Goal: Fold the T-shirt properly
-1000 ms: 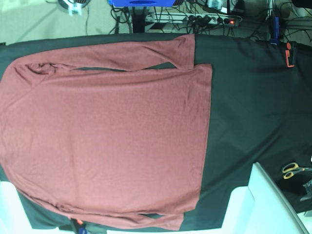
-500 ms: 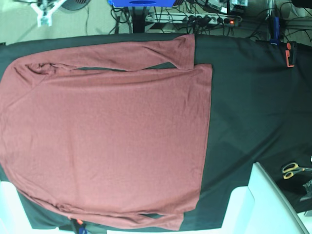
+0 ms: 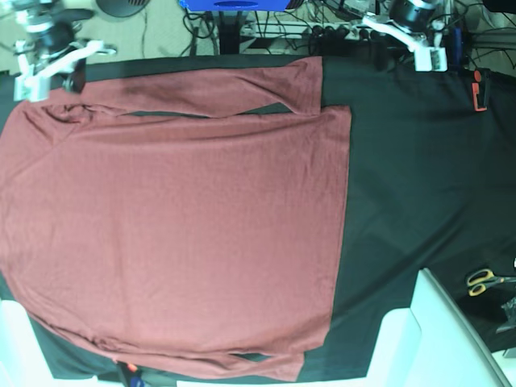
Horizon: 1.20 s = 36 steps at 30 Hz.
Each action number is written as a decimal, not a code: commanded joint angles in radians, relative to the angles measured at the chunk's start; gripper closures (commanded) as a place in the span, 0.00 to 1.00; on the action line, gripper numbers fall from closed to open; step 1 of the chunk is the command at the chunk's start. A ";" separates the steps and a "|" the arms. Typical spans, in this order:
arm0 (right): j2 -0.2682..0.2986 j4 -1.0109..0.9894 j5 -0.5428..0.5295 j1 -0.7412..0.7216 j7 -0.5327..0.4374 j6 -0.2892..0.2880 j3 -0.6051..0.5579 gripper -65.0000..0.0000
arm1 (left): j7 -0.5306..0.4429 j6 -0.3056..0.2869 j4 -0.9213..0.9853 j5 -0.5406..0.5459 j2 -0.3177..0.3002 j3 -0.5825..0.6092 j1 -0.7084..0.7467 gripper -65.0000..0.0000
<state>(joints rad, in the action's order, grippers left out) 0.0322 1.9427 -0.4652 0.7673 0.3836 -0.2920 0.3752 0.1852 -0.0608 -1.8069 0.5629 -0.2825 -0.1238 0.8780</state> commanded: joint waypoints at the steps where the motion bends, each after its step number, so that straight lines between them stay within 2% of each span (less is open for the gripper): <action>1: 0.005 0.017 -0.045 -0.002 0.012 -0.057 0.037 0.89 | -0.011 -0.052 -0.015 0.026 -0.004 -0.004 0.004 0.68; 2: 0.005 0.017 -0.086 -0.018 0.051 -0.118 0.072 0.83 | -0.008 -0.099 -0.012 0.049 -0.002 -0.004 -0.006 0.61; 4: 0.005 0.017 -0.149 -0.050 0.142 -0.230 0.138 0.68 | -0.008 -0.179 -0.008 0.101 -0.002 -0.004 -0.016 0.53; 5: 0.005 0.016 -0.177 -0.068 0.194 -0.293 0.167 0.58 | -0.008 -0.204 -0.006 0.124 -0.002 -0.006 -0.027 0.53; 7: 0.002 0.016 -0.220 -0.104 0.297 -0.406 0.224 0.37 | -0.006 -0.207 0.005 0.138 -0.002 -0.006 -0.041 0.53; 8: -0.001 0.016 -0.237 -0.124 0.338 -0.406 0.258 0.29 | -0.006 -0.207 0.011 0.139 -0.001 -0.006 -0.055 0.53; 9: -0.002 0.016 -0.249 -0.139 0.369 -0.406 0.281 0.25 | -0.006 -0.207 0.019 0.141 0.001 -0.006 -0.062 0.53; 13: -0.002 0.016 -0.263 -0.182 0.446 -0.406 0.344 0.27 | -0.005 -0.207 0.075 0.141 0.032 -0.006 -0.096 0.53; 19: 0.002 -0.033 -0.260 -0.210 0.446 -0.406 0.357 0.28 | -0.005 -0.207 0.201 0.141 0.048 -0.004 -0.151 0.51; 32: 0.005 -0.154 -0.258 -0.237 0.444 -0.406 0.357 0.28 | -0.003 -0.208 0.232 0.142 0.048 0.006 -0.194 0.51; 36: 0.005 -0.154 -0.258 -0.237 0.444 -0.406 0.357 0.28 | 0.112 -0.208 0.253 0.142 0.072 0.002 -0.244 0.51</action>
<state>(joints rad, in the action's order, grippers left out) 0.0280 1.7725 -0.7033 0.5274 0.8429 -0.6922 0.7265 0.3191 -0.2630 -1.5402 0.6930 -0.2043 -0.1184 0.6258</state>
